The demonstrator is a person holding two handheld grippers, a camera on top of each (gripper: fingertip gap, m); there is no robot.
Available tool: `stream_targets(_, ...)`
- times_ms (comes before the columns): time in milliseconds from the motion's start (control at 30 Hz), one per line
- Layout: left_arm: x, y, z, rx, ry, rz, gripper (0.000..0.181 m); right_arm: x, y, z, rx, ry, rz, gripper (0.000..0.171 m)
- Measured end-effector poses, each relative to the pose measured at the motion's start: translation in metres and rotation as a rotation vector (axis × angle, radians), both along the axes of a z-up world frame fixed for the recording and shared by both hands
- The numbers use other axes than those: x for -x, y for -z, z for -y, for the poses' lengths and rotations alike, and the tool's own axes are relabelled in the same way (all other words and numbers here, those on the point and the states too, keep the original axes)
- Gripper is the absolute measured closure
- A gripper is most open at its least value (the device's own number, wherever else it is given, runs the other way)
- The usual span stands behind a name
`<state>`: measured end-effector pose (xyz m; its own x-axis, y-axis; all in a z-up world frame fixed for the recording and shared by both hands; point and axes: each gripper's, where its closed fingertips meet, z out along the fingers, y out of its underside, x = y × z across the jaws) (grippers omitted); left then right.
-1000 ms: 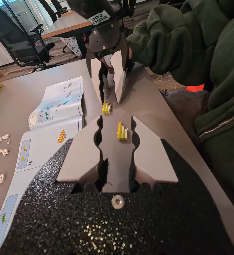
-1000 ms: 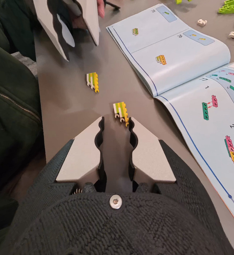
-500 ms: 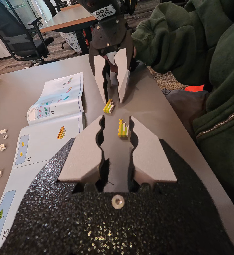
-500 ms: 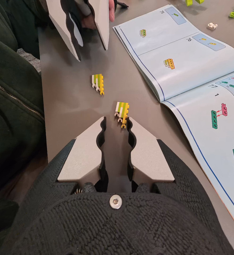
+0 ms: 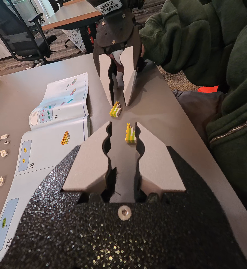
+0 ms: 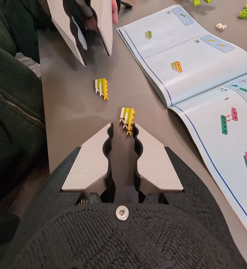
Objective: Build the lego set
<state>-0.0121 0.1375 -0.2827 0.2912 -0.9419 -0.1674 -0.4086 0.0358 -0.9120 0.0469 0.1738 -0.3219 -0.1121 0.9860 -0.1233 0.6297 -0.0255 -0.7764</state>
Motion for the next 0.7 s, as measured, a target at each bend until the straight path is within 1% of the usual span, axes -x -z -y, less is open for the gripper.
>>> stream_targets(33, 0.0000, 0.0002, 0.0000, -0.001, 0.000, -0.002, 0.153, 0.0000, 0.0000, 0.0000, 0.000, 0.000, 0.000, 0.146)
stream_targets(700, -0.0001, 0.0016, 0.0003, -0.010, 0.002, -0.014, 0.155, -0.0001, -0.0008, -0.0013, 0.001, 0.006, 0.000, 0.148)
